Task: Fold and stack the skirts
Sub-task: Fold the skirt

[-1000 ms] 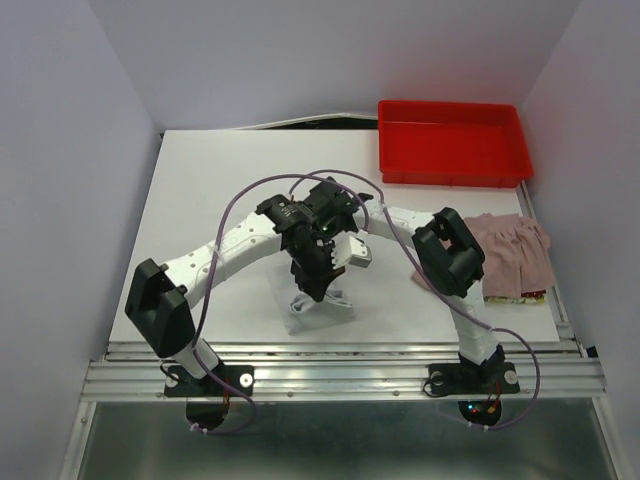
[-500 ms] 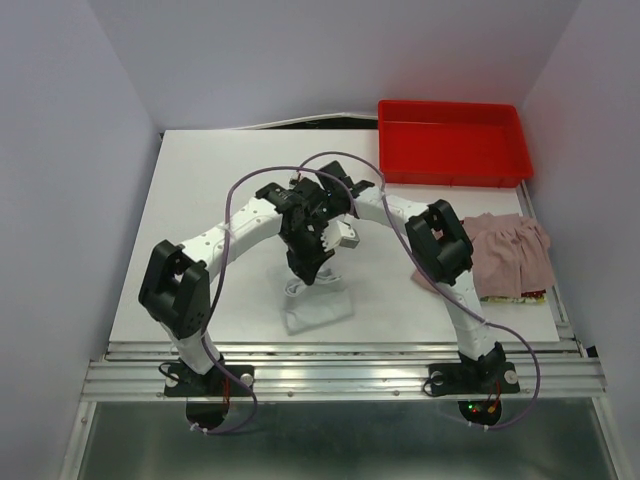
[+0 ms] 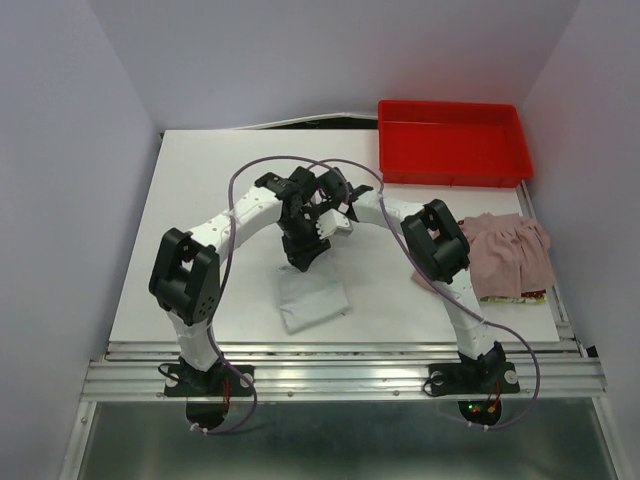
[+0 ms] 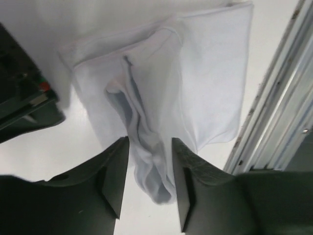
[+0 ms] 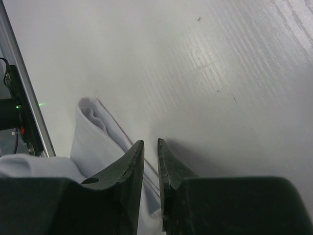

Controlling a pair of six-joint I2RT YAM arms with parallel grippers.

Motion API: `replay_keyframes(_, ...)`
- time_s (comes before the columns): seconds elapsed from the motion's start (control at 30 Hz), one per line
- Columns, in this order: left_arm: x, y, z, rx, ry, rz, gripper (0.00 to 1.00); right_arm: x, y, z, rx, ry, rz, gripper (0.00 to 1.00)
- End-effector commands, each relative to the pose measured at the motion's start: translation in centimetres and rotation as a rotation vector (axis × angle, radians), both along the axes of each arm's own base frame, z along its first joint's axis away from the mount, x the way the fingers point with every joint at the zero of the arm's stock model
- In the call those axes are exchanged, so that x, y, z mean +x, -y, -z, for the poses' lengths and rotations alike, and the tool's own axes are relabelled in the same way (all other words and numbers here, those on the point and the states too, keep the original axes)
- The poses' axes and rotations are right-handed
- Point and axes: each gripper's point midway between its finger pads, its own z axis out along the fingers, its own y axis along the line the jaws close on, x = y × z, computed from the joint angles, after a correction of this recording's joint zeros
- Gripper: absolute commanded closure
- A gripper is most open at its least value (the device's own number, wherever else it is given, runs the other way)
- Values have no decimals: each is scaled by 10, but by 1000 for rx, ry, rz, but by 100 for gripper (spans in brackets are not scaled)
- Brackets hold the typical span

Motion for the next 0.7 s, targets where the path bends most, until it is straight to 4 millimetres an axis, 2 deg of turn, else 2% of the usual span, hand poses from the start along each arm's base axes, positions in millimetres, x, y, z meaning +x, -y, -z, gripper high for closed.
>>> replay_keyframes(0.0, 41, 3, -27, -6, 176, -25, 44, -3, -6, -5, 36, 27, -34, 77)
replay_keyframes(0.1, 51, 2, -40, -5, 237, -44, 43, -3, -7, -8, 39, 30, -32, 77)
replay_keyframes(0.13, 52, 1, -48, -17, 259, -59, 41, -2, -7, -10, 41, 34, -32, 77)
replay_keyframes(0.23, 46, -1, -56, -37, 268, -104, 41, 2, -8, -13, 37, 53, -26, 77)
replay_keyframes(0.27, 42, -3, -64, -56, 285, -125, 41, 3, -8, -15, 38, 60, -23, 77)
replay_keyframes(0.3, 35, -8, -58, -53, 261, -154, 42, 6, -8, -16, 33, 74, -19, 77)
replay_keyframes(0.33, 30, -10, -66, -79, 273, -173, 44, 8, -8, -19, 31, 81, -14, 77)
replay_keyframes(0.37, 19, -13, -57, -86, 237, -184, 47, 15, -4, -24, 27, 95, 5, 77)
replay_keyframes(0.4, 20, -13, -59, -116, 247, -215, 49, 16, -5, -30, 30, 103, 13, 77)
replay_keyframes(0.43, 16, -14, -68, -164, 245, -272, 54, 21, -1, -36, 30, 111, 31, 77)
replay_keyframes(0.47, 4, -16, -59, -193, 184, -296, 56, 28, 5, -55, 41, 143, 56, 76)
replay_keyframes(0.53, 2, -18, -61, -260, 162, -354, 59, 32, 15, -74, 49, 152, 96, 73)
replay_keyframes(0.57, -3, -19, -65, -307, 129, -389, 60, 32, 28, -76, 39, 142, 125, 70)
replay_keyframes(0.6, -7, -21, -56, -314, 102, -409, 60, 32, 35, -99, 57, 154, 156, 58)
replay_keyframes(0.63, -10, -20, -53, -324, 90, -417, 60, 31, 43, -105, 55, 149, 181, 51)
replay_keyframes(0.67, -21, -18, -42, -331, 34, -429, 60, 25, 58, -98, 40, 109, 203, 48)
